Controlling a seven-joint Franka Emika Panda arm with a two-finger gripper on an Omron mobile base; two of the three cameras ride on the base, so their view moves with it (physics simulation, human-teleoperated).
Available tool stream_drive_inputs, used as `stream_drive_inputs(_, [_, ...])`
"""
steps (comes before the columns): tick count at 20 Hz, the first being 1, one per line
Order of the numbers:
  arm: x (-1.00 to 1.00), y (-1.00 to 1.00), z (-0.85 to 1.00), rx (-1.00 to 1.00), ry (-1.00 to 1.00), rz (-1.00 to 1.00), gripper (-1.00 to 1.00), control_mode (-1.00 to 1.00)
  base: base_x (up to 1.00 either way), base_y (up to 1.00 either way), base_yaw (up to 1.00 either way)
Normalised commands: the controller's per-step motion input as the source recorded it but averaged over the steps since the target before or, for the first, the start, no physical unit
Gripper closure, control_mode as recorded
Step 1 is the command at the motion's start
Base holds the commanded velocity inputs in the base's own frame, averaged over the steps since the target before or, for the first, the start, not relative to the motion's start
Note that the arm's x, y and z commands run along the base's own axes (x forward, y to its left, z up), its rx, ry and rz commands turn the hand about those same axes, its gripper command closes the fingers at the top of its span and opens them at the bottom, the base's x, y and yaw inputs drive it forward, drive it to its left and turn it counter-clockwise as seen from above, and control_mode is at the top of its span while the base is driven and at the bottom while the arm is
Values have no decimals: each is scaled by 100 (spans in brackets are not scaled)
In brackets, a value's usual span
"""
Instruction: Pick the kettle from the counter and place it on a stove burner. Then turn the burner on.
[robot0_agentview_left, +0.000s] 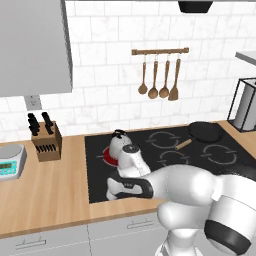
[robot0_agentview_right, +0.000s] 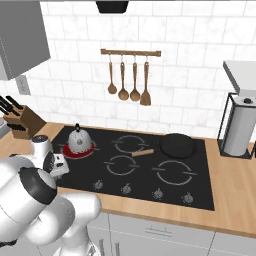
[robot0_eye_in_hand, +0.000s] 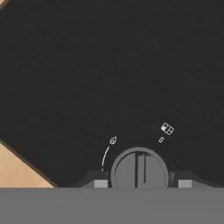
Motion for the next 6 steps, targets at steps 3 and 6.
stream_drive_inputs(3, [-2,0,0,1,1,34,100,-100,0,0,0])
stream_drive_inputs(6, [0,0,0,0,9,31,100,-100,0,0,0])
